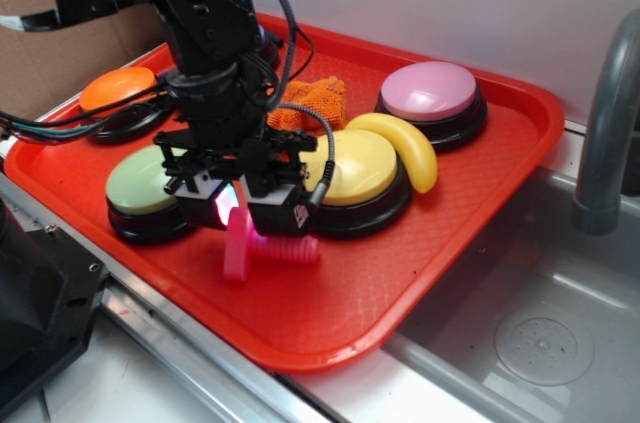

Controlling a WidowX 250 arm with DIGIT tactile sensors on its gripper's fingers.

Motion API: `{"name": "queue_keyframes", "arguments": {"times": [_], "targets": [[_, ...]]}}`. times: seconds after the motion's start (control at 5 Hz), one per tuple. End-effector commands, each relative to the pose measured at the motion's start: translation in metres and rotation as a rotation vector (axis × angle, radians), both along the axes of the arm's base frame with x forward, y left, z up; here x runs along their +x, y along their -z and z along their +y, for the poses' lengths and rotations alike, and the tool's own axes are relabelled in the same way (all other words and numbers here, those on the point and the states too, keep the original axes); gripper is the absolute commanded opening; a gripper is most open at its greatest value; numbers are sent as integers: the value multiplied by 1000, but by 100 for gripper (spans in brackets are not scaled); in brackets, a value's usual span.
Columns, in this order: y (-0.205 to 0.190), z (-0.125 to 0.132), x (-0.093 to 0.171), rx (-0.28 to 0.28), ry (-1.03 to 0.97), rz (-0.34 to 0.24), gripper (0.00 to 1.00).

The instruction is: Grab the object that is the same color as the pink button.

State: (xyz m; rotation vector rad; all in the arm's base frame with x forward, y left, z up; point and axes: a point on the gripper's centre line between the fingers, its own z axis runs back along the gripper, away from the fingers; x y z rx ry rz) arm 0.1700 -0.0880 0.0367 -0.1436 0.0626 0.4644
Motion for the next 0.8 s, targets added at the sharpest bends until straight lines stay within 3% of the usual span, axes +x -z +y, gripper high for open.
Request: {"name": "queue_keyframes", "arguments": {"times": [0.0,0.4,0.6], "targets": [[-5,-2,3,30,-21,-26,6],[-46,14,12,37,-32,-83,4],[-83,38,28,55,-40,-131,6]]}}
